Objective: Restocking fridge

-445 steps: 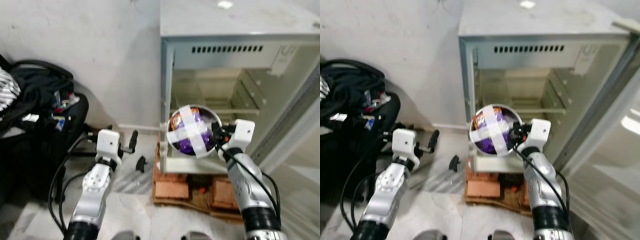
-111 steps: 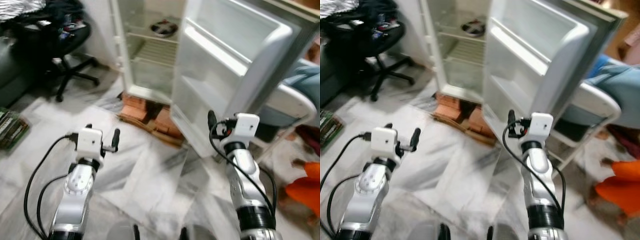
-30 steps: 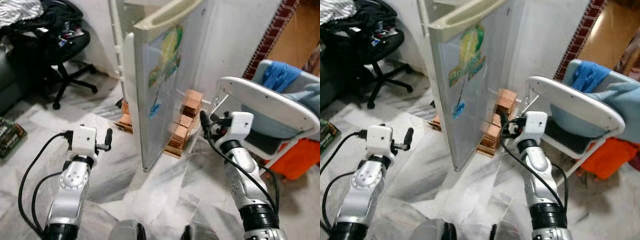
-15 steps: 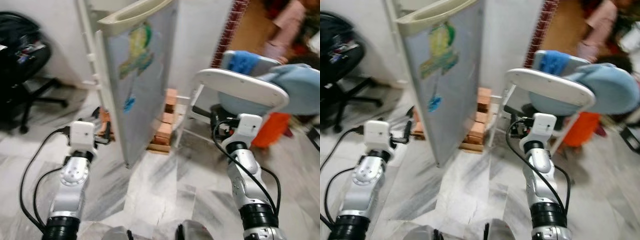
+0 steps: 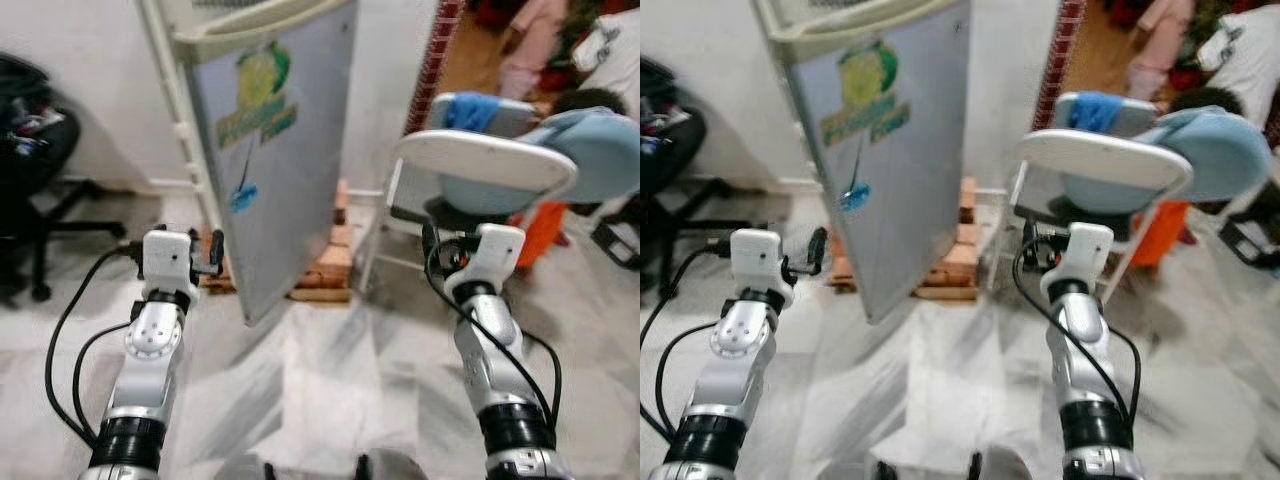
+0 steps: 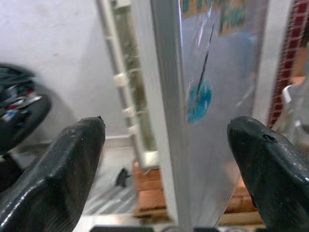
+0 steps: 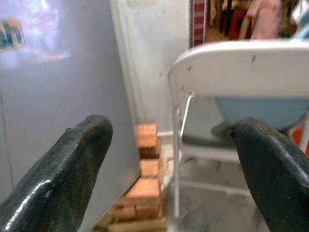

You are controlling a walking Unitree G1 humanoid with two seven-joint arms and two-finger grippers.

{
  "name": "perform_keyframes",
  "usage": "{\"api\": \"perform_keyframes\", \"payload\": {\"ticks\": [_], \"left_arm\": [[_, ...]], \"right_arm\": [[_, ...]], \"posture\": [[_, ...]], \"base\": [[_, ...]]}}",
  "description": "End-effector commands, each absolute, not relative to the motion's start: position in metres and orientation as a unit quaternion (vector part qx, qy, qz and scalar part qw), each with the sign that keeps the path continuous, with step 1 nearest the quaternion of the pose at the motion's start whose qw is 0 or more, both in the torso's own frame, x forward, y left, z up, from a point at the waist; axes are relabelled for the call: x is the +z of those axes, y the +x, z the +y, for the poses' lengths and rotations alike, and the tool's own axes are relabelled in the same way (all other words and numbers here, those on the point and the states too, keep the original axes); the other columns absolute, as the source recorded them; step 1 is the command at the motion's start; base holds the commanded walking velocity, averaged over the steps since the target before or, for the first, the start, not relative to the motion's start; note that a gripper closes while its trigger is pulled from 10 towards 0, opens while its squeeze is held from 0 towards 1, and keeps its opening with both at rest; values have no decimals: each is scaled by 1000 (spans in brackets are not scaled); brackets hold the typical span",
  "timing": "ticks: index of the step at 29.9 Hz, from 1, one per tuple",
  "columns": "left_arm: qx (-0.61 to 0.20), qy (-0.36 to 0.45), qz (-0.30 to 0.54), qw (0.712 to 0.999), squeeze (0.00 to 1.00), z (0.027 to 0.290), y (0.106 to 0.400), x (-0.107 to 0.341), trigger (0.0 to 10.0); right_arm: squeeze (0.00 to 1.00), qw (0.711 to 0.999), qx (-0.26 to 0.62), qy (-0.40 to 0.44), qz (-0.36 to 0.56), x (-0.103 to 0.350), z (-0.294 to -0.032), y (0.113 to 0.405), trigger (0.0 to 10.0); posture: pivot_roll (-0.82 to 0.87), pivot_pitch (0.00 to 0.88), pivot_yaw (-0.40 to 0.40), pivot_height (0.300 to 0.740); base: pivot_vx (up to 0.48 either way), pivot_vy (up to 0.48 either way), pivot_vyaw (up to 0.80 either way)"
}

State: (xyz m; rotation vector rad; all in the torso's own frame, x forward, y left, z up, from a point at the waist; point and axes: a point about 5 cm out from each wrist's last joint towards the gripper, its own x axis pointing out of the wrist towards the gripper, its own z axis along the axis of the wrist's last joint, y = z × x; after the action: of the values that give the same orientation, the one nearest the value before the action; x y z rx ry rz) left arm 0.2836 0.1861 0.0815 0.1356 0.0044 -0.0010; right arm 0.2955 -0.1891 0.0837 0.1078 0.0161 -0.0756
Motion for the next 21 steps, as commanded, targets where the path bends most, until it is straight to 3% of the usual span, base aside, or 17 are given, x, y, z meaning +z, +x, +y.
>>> {"api": "perform_keyframes", "payload": {"ticks": [1,5,21], "left_arm": [[-12,67,13,998,0,182,279,75,10000],[-22,64,9,998,0,180,280,77,10000],[-21,52,-2,998,0,179,281,84,10000]], "right_arm": [[0,997,-47,51,20,77,-194,289,10000],[0,998,-47,43,5,83,-194,291,10000],[0,999,-23,47,-1,87,-177,299,10000]], "posture": [[-56,13,7,740],[-56,26,6,740],[-44,42,-1,740]], "base": [[0,480,0],[0,480,-375],[0,480,-780]]}}
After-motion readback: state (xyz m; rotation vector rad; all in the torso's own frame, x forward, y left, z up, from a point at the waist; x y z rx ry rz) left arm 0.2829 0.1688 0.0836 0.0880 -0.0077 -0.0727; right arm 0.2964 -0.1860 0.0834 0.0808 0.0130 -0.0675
